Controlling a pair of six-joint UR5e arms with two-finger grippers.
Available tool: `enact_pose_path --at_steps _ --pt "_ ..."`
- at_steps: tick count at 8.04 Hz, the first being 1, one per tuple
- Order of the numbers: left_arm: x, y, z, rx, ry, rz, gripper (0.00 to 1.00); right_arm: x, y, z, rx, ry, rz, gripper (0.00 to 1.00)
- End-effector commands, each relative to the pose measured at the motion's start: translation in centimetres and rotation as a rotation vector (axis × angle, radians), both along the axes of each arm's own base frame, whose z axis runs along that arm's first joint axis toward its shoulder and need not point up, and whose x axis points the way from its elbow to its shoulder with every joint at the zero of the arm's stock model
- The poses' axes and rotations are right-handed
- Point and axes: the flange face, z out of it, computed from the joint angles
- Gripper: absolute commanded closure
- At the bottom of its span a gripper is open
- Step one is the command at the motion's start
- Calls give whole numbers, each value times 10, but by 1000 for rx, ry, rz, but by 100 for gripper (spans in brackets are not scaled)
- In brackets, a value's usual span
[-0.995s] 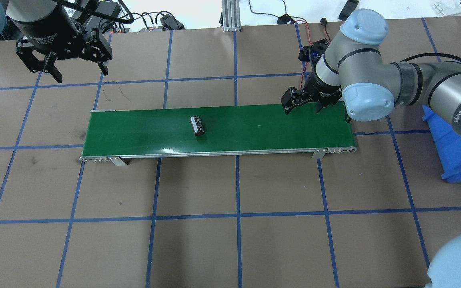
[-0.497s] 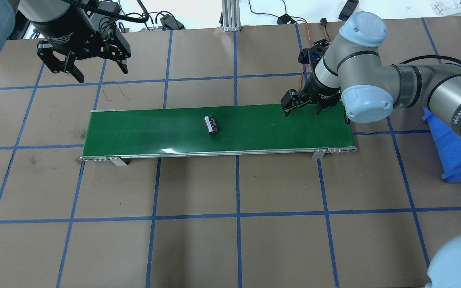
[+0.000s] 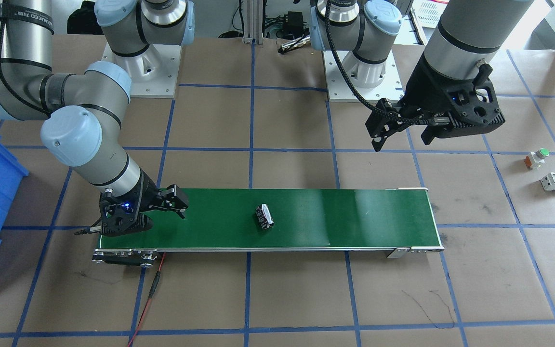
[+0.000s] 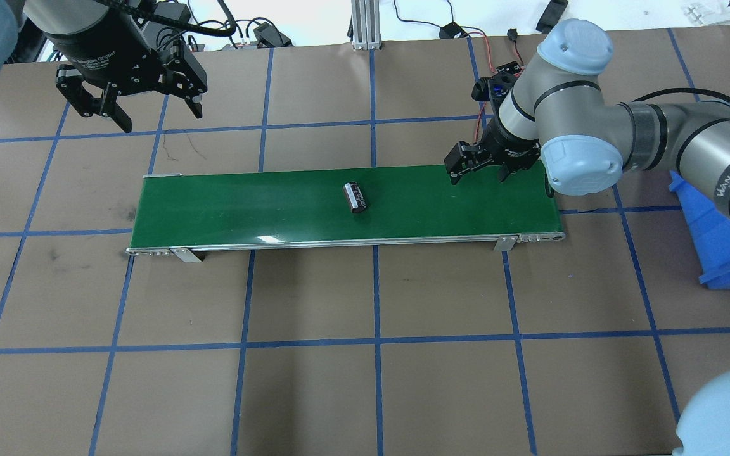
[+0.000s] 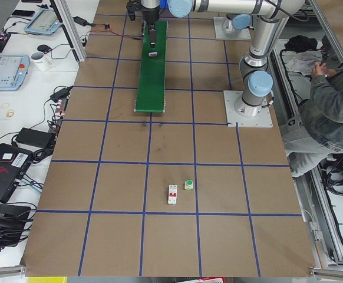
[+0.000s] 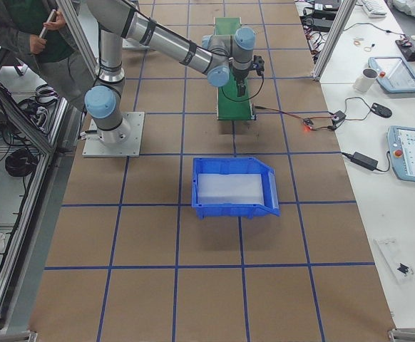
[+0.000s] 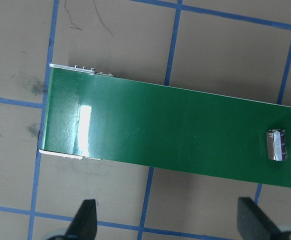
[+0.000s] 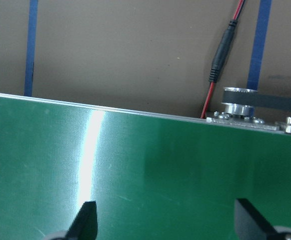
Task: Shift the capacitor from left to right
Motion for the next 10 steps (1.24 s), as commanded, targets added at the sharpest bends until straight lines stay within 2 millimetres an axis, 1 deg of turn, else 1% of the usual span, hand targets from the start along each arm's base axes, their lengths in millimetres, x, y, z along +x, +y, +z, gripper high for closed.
enact_pose_path --at_steps 1,2,3,6,7,8,10 --pt "-1 5 0 14 -6 1 0 1 -1 -4 7 -11 0 6" --pt "-1 6 3 8 -6 1 0 8 -1 -3 9 -82 2 6" --pt "-1 5 3 9 -6 -1 0 10 -1 -2 7 -101 1 5" --pt "2 11 4 31 -21 -25 0 9 0 -3 10 -95 3 5" --pt "4 17 1 82 -49 -65 0 8 3 -8 19 -80 3 5" --pt "6 23 0 124 -65 -70 0 8 3 -8 20 -80 3 5" --pt "7 22 -1 125 -63 -68 0 8 3 -8 20 -78 5 5"
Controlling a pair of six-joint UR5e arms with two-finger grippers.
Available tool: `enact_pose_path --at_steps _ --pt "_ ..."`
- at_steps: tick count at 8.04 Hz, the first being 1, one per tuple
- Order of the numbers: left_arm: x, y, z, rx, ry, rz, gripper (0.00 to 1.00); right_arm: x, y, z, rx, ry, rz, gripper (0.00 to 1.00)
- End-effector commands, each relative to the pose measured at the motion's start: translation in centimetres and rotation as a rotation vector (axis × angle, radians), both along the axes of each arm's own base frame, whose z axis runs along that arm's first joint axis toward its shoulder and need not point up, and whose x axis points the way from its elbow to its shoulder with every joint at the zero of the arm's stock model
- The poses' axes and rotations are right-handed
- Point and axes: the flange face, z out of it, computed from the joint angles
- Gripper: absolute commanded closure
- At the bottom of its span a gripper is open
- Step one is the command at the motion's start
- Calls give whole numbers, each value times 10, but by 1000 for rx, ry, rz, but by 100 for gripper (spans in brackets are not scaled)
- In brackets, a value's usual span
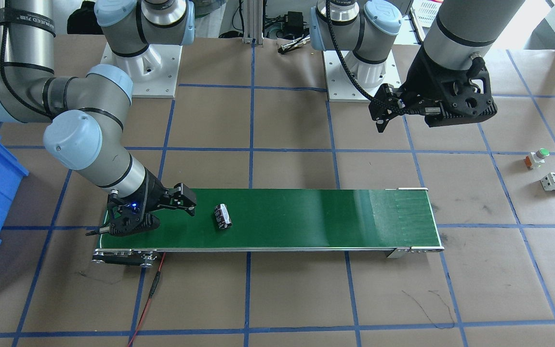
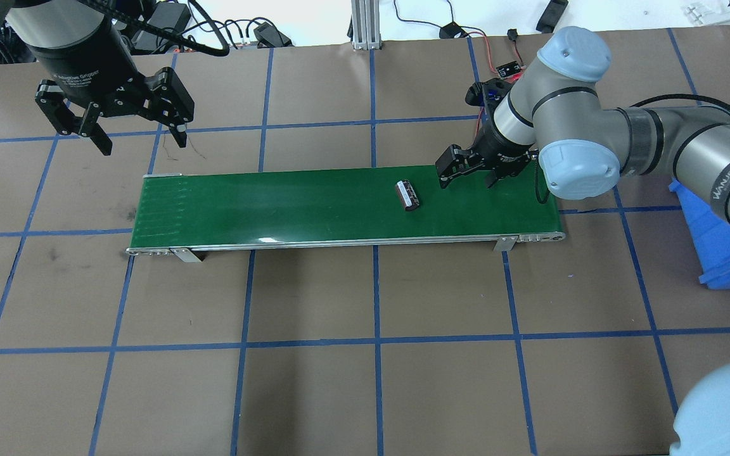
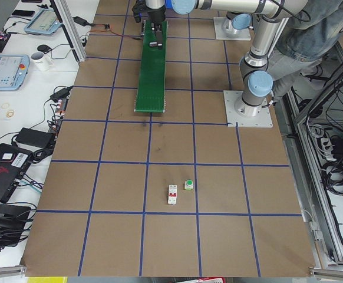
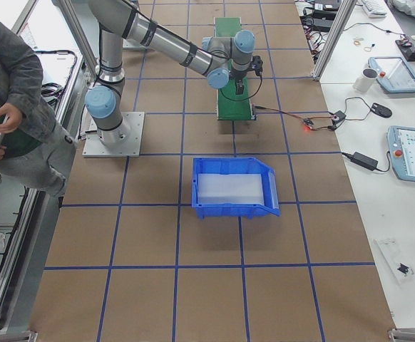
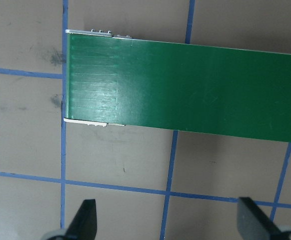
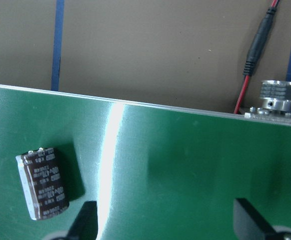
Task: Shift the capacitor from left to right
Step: 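Close the right gripper on the capacitor at the belt end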
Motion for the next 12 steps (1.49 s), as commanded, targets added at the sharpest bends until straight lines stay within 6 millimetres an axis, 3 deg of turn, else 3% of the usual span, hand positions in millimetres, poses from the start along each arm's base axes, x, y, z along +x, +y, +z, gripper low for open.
enact_pose_path --at_steps 1,7,9,12 --pt "2 1 -2 15 0 -1 0 0 0 -1 3 2 -1 5" --pt "2 0 -6 22 5 0 0 -1 0 -7 15 13 1 6" --pt "2 0 -7 24 5 -2 0 -6 4 -14 29 60 -1 11" --pt "2 0 -7 24 6 -5 0 -11 7 -19 50 112 -14 50"
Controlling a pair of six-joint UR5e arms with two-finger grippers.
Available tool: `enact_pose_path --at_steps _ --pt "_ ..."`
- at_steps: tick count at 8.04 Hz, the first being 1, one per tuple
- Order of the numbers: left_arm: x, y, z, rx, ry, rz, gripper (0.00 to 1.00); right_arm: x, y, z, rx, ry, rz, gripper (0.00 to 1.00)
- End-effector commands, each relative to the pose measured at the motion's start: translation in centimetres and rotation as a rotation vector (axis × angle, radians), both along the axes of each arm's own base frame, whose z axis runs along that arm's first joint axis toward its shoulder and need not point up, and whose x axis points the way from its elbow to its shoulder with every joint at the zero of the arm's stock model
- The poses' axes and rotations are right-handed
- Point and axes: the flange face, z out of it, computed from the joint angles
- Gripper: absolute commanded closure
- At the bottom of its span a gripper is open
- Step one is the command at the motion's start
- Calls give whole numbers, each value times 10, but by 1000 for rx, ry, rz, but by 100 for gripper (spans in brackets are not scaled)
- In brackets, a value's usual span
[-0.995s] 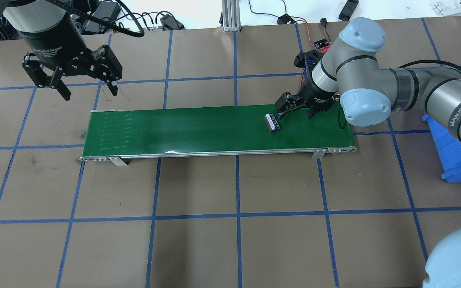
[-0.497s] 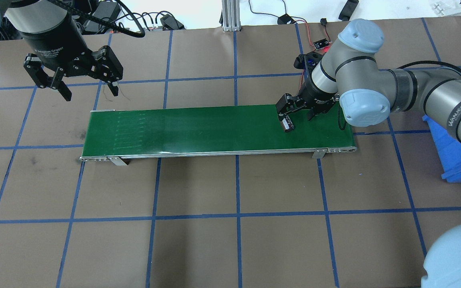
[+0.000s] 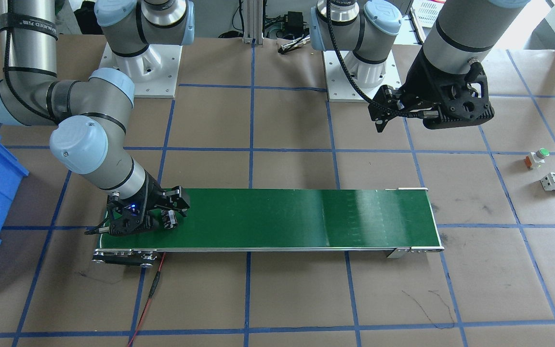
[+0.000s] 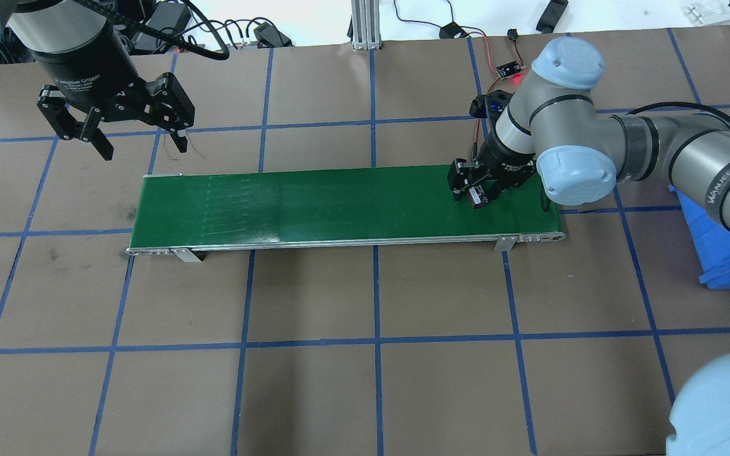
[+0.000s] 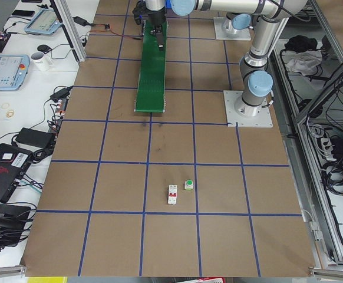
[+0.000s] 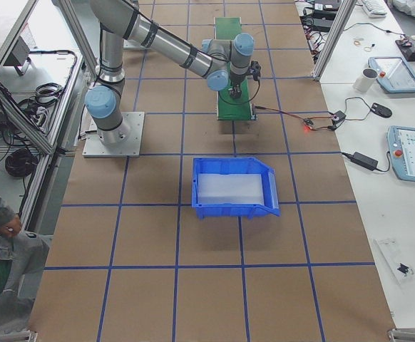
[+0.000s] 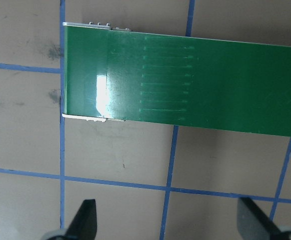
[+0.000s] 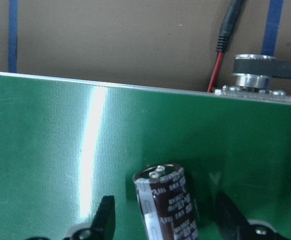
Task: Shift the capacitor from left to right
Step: 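Carry the capacitor with the right gripper into the blue bin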
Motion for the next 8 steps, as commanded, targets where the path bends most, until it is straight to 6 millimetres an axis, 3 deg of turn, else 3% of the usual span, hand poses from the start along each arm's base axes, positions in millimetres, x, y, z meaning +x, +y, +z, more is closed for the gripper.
enact_pose_path --at_steps 1,2,4,6,7,8 --pt "0 0 -1 2 0 -3 0 -7 5 -6 44 50 -10 77" --pt "0 1 -1 3 0 -4 0 -10 8 -1 84 50 -13 99" --pt "-1 1 -1 5 2 -8 0 -23 -7 26 36 109 -14 100" --pt "0 1 -1 5 1 -9 0 -35 -11 74 15 173 -20 100" --pt "0 1 -1 5 1 -9 0 -54 -11 89 3 203 -46 100" --pt "0 1 0 4 1 -9 0 -89 -9 100 9 236 -70 100"
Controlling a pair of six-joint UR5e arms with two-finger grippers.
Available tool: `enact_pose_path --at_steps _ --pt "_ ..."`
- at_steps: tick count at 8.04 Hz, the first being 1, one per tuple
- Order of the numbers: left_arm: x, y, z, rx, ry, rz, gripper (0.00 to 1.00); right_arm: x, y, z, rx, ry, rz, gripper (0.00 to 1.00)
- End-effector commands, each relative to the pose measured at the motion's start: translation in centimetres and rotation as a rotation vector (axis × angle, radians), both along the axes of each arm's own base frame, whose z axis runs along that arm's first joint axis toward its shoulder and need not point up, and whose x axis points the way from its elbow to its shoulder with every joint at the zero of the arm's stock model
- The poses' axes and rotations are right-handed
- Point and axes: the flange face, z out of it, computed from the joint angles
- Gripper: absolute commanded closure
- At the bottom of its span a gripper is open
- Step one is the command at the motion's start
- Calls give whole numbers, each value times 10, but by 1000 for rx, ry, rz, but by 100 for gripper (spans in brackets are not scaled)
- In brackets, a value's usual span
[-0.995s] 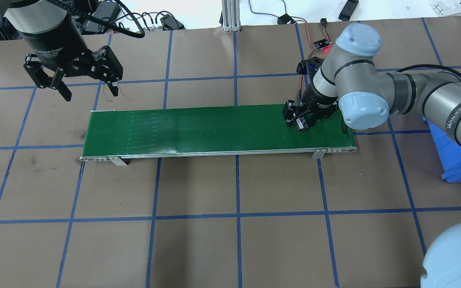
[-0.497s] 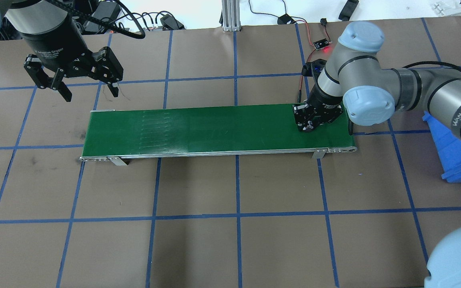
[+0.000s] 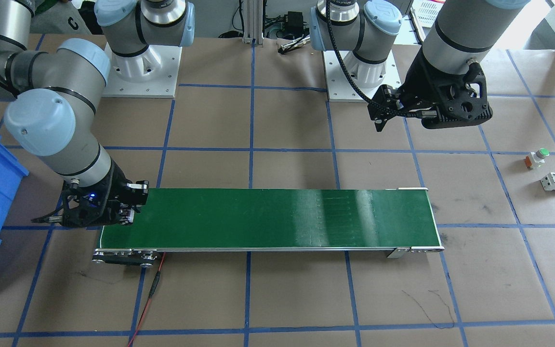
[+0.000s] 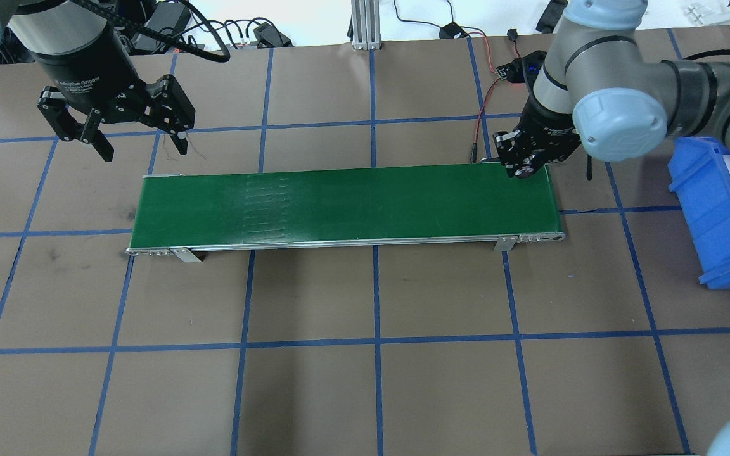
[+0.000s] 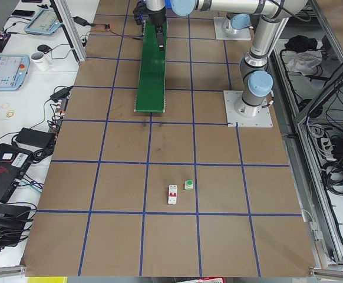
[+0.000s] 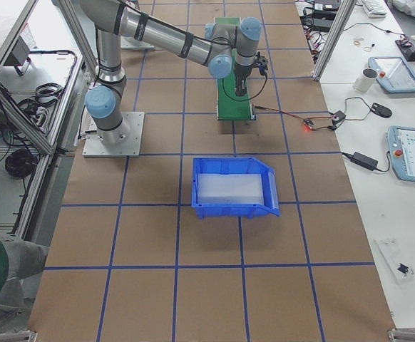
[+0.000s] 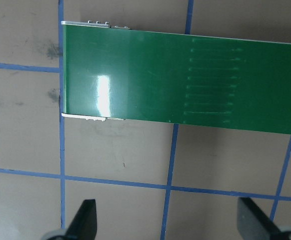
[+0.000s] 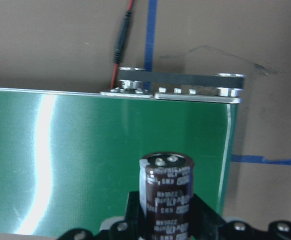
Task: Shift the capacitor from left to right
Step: 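Carry the capacitor with the right gripper into the blue bin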
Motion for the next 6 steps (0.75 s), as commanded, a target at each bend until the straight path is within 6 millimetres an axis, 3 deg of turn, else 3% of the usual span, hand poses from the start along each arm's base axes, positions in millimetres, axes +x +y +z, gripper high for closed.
enact_pose_path --at_steps 1,2,4,5,6 --pt "0 0 1 -3 0 0 0 -91 6 43 -11 61 -10 100" --pt "0 -1 0 -2 0 0 0 -159 11 48 -12 63 15 100" --pt "0 -1 -1 0 0 0 0 -291 39 49 2 89 -11 100" --pt "0 -1 0 -2 0 0 0 -335 55 48 18 116 -46 100" --pt "0 -1 0 -2 0 0 0 -356 58 53 5 145 -58 100"
